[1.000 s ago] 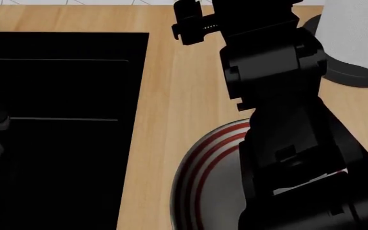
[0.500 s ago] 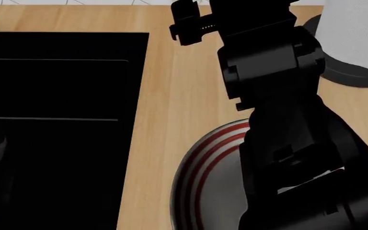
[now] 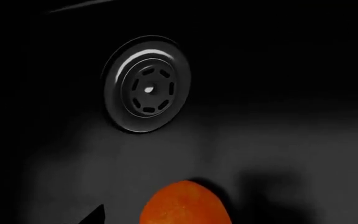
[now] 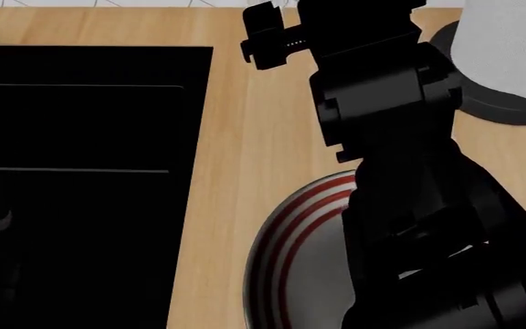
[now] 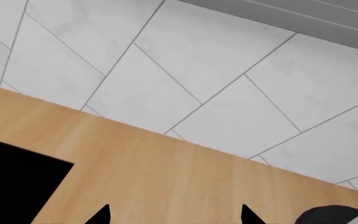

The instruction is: Pick the tangerine from the sink and place it on the plate located on the counter

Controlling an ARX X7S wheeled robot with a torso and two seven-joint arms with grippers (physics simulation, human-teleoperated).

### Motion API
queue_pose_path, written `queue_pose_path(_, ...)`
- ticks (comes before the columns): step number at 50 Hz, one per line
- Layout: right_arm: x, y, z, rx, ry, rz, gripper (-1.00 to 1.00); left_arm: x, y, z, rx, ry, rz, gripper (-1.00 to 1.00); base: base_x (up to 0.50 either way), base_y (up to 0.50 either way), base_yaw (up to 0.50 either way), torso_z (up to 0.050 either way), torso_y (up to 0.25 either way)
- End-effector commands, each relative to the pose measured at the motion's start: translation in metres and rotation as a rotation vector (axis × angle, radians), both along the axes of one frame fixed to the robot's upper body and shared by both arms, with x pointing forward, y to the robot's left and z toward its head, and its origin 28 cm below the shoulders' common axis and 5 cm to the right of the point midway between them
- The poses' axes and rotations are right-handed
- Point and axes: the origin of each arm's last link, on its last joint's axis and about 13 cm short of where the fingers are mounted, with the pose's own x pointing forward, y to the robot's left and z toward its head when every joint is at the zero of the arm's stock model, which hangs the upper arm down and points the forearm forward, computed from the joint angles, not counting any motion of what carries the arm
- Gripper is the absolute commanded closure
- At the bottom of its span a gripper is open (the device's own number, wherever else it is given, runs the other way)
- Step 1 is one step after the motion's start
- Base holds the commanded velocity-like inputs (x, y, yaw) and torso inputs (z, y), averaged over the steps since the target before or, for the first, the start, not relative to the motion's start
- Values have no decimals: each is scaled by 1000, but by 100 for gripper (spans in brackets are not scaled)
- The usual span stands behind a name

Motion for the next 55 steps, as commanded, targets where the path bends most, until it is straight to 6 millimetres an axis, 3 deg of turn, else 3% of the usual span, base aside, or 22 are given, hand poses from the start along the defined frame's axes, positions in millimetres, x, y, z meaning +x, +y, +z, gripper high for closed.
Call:
queue_pose_path(1,0,1,-2,0,3,5,-100,1,1,-7,-3,14,7,-100,0,0,0,0,0)
queue_pose_path(48,1,1,-9,-2,15,16,-100,4,8,-31,-18,47,23,-100,0,0,0,0,0)
queue_pose_path(49,1,1,-9,-2,14,15,-100,3,8,-31,-17,42,24,100,0,0,-3,0,0)
queue_pose_path(55,1,0,-8,-1,13,13,-100,2,8,-31,-11,25,14,100,0,0,0,0,0)
